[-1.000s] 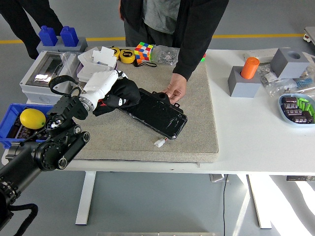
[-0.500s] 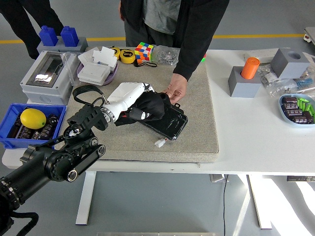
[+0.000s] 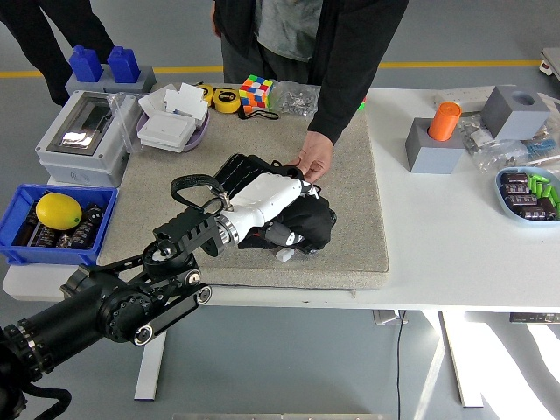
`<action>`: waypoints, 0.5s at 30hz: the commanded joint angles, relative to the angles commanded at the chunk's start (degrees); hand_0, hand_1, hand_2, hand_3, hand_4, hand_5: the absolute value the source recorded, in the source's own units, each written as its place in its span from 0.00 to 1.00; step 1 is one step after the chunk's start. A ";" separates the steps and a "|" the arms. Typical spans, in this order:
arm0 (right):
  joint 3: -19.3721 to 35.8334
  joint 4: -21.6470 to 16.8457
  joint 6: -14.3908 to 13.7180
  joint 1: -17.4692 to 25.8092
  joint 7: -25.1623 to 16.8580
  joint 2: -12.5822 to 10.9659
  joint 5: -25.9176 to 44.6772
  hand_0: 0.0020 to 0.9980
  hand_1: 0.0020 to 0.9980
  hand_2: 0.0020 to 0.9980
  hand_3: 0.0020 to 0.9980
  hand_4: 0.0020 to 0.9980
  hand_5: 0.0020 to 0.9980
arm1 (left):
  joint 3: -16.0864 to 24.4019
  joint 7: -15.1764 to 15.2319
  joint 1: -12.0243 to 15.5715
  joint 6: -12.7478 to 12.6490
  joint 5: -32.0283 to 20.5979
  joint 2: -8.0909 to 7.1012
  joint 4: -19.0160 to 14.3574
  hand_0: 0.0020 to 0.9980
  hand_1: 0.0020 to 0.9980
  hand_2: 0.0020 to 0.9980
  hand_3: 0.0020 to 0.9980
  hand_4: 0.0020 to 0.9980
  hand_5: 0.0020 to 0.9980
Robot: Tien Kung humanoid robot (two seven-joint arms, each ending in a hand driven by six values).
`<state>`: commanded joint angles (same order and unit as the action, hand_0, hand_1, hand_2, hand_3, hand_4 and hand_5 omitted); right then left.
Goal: Pick the rag up,wipe the panel,place it on the desk
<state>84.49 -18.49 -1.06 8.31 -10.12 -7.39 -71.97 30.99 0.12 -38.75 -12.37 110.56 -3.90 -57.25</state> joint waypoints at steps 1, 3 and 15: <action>0.01 0.00 -0.01 0.01 0.00 0.00 -0.01 0.59 0.61 0.55 0.54 0.94 0.37 | -0.04 0.07 -0.03 -0.04 -0.09 0.03 -0.26 0.24 0.32 0.46 0.55 0.74 0.00; 0.01 -0.01 -0.01 0.03 -0.01 0.00 0.01 0.59 0.61 0.55 0.54 0.94 0.37 | 0.00 0.04 -0.05 -0.06 0.03 0.07 -0.66 0.24 0.32 0.46 0.55 0.74 0.00; 0.09 0.00 -0.05 -0.01 -0.03 0.04 -0.05 0.59 0.61 0.55 0.54 0.94 0.37 | 1.17 0.24 -0.42 -0.54 1.08 0.28 1.07 0.24 0.32 0.46 0.55 0.75 0.00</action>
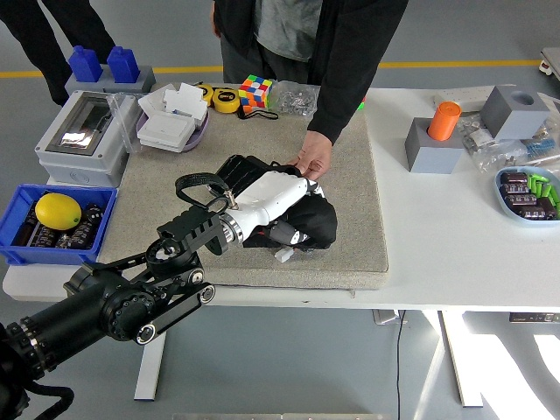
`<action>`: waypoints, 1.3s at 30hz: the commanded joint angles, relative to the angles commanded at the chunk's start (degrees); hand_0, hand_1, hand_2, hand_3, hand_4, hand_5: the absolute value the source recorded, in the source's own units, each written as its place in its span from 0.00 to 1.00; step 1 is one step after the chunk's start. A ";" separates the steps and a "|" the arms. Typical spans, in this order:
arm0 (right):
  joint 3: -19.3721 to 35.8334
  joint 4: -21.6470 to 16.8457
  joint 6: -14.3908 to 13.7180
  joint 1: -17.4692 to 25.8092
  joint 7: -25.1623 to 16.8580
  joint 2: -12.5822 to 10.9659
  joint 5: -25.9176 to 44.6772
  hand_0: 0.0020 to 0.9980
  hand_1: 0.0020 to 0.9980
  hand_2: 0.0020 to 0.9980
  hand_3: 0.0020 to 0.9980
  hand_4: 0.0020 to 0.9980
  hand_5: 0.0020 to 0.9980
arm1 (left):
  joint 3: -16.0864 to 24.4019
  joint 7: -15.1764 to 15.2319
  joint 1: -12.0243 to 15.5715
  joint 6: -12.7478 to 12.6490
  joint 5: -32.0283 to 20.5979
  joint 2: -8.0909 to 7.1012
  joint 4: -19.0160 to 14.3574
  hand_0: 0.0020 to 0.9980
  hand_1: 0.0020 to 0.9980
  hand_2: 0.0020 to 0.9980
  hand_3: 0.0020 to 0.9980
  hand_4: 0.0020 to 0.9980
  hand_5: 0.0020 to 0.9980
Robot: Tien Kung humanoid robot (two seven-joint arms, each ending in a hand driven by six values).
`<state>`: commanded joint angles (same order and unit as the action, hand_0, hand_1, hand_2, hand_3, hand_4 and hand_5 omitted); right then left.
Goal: Pick the rag up,wipe the panel,place it on the desk
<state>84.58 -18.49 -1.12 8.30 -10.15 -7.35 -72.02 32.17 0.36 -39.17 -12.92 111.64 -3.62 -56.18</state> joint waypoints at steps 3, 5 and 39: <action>0.08 0.01 -0.02 0.04 0.00 -0.03 0.00 0.59 0.61 0.55 0.54 0.94 0.37 | 1.38 0.17 -0.07 -0.13 0.61 -0.03 1.58 0.24 0.32 0.46 0.55 0.75 0.00; -0.05 -0.02 -0.01 0.03 0.00 -0.06 0.03 0.59 0.61 0.55 0.54 0.94 0.37 | 2.29 0.18 -0.17 -0.16 1.00 -0.15 2.48 0.24 0.32 0.46 0.55 0.75 0.00; 0.09 -0.03 -0.02 0.21 -0.02 0.16 0.10 0.59 0.61 0.55 0.54 0.94 0.37 | 24.87 3.42 0.44 -3.14 6.16 -2.35 14.44 0.24 0.32 0.46 0.55 0.75 0.00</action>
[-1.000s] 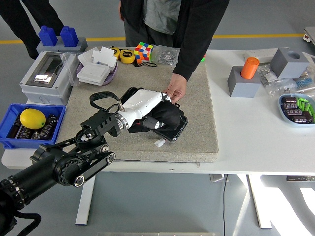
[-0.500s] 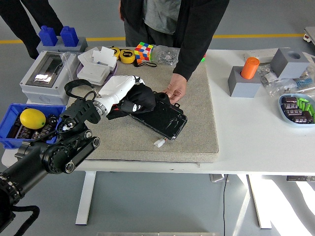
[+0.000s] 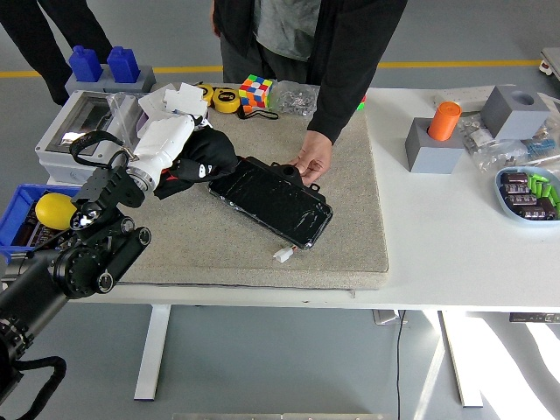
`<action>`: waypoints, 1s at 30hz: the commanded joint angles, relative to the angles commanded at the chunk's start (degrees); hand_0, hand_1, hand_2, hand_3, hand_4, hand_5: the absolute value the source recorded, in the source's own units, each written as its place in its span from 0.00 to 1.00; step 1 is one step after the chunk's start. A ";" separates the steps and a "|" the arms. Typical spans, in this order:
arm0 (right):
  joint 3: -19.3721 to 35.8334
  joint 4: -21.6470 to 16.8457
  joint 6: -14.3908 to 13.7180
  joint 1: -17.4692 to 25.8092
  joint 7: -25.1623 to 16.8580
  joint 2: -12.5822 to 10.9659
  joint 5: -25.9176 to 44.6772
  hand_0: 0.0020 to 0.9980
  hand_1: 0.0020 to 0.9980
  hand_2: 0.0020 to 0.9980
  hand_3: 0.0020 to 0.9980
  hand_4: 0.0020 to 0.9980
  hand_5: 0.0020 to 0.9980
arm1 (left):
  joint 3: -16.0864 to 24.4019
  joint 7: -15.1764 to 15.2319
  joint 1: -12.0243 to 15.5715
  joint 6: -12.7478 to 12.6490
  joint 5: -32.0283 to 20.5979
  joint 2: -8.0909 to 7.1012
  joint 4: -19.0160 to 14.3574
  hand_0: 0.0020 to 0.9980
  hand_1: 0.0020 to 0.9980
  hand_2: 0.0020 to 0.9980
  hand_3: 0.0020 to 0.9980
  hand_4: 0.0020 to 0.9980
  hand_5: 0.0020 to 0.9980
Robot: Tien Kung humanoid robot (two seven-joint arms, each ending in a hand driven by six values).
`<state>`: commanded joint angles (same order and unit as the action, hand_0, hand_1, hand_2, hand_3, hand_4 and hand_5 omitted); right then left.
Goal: Pick the rag up,wipe the panel,place it on the desk
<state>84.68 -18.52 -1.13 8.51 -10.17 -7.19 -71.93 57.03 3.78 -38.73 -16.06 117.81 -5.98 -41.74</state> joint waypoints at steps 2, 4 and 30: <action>0.06 0.03 0.00 0.03 0.00 0.00 -0.03 0.59 0.61 0.55 0.54 0.94 0.37 | -0.17 -0.09 0.04 0.03 0.02 0.01 0.02 0.24 0.32 0.46 0.55 0.75 0.00; -0.03 0.02 0.01 0.03 0.00 -0.02 0.01 0.59 0.61 0.55 0.54 0.94 0.37 | -0.84 -0.24 0.07 0.16 -0.15 0.09 0.07 0.24 0.32 0.46 0.55 0.75 0.00; -0.21 -0.08 0.01 -0.05 -0.03 -0.11 -0.04 0.59 0.61 0.55 0.54 0.94 0.37 | -21.04 -2.40 1.12 0.99 -5.97 0.93 -12.16 0.24 0.32 0.46 0.55 0.75 0.00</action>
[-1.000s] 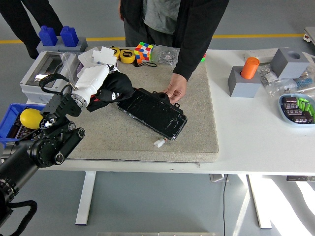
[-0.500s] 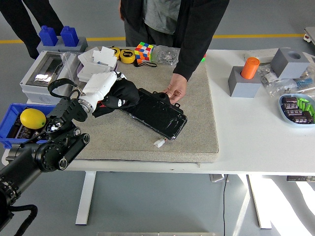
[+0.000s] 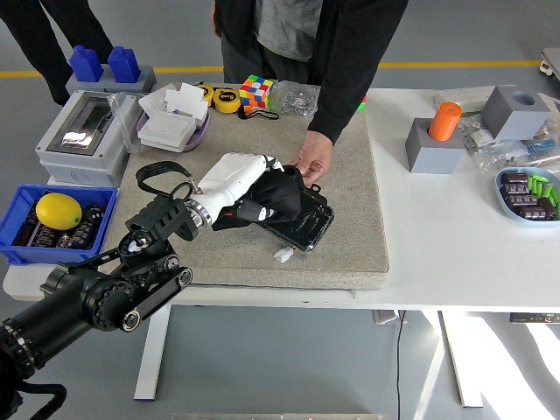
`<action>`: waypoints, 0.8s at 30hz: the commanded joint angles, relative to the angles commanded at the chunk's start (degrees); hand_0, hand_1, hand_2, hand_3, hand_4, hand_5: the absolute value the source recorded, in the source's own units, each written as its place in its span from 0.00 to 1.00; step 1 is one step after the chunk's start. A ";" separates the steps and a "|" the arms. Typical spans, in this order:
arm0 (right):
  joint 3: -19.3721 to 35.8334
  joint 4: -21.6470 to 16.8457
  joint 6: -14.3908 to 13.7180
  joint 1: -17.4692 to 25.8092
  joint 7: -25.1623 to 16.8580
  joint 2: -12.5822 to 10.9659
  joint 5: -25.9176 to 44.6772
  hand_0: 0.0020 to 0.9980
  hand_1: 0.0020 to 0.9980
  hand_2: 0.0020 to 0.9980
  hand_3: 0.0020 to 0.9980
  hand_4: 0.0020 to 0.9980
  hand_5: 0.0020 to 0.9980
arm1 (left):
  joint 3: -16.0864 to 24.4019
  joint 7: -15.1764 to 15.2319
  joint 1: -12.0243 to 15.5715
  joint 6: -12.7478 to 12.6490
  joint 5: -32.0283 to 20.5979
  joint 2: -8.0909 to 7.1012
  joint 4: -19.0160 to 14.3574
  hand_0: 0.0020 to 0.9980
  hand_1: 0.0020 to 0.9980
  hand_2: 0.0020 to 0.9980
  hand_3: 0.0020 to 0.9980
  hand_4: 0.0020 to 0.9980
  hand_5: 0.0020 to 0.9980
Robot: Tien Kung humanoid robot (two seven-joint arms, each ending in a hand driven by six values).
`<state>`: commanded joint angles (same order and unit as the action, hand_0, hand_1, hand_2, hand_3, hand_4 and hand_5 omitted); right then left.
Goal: Pick the rag up,wipe the panel,place it on the desk
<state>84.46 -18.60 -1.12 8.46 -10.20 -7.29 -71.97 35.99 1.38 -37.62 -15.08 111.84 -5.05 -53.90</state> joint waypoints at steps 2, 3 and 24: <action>0.04 0.00 -0.01 -0.03 -0.01 -0.01 0.01 0.59 0.61 0.55 0.54 0.94 0.37 | -2.01 -0.12 -0.17 0.06 -0.49 0.19 -0.70 0.24 0.32 0.46 0.55 0.75 0.00; 0.07 0.01 -0.01 -0.02 0.00 0.01 0.00 0.59 0.61 0.55 0.54 0.94 0.37 | -3.05 -0.17 -0.20 0.04 -0.62 0.33 -1.07 0.24 0.32 0.46 0.55 0.75 0.00; -0.17 0.00 -0.01 0.16 -0.02 -0.05 0.02 0.59 0.61 0.55 0.54 0.94 0.37 | -6.23 -0.13 -0.52 -0.28 -1.39 1.47 -5.84 0.23 0.32 0.46 0.55 0.75 0.00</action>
<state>84.29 -18.60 -1.13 8.63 -10.22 -7.34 -71.95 29.76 1.25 -38.13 -15.36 110.44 -3.58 -59.73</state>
